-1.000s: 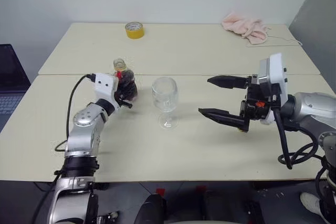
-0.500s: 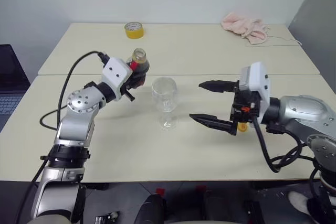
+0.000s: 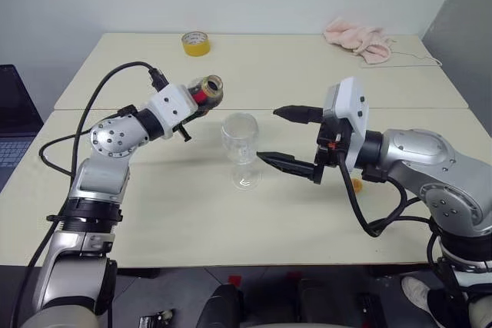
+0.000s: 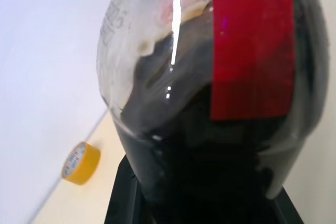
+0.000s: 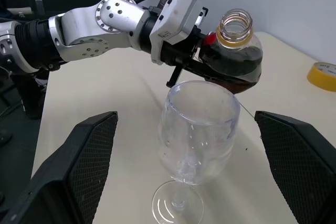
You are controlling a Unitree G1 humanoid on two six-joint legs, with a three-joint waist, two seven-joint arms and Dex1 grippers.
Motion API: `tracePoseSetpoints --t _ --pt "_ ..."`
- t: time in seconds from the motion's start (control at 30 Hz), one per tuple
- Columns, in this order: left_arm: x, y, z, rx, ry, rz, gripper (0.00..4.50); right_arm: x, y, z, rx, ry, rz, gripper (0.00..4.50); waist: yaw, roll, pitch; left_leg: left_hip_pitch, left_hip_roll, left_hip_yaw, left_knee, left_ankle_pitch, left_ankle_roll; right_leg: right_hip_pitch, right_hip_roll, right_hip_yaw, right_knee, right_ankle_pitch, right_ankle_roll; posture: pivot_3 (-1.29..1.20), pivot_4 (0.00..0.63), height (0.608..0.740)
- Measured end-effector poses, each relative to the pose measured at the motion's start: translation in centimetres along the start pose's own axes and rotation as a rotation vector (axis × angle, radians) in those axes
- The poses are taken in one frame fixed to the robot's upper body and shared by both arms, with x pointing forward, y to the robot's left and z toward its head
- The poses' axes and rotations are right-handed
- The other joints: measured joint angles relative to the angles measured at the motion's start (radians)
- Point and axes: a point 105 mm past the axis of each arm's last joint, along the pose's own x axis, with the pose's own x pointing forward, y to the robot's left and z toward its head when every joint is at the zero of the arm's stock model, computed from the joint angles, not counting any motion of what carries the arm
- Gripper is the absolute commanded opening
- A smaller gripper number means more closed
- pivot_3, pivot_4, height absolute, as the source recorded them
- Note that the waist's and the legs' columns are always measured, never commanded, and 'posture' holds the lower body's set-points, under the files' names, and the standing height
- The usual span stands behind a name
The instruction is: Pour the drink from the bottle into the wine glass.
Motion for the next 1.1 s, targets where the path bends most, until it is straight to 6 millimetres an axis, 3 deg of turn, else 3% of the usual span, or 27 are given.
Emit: tracePoseSetpoints --t 1.1 --pt "0.4 0.4 1.0 0.337 -0.076 -0.052 0.74 1.0 0.2 -0.5 0.007 0.0 0.013 4.5 -0.018 0.0 0.0 0.0 0.0 -0.001 0.0 0.0 0.0 -0.001 0.0 0.0 0.001 0.0 0.0 0.0 0.15 0.74"
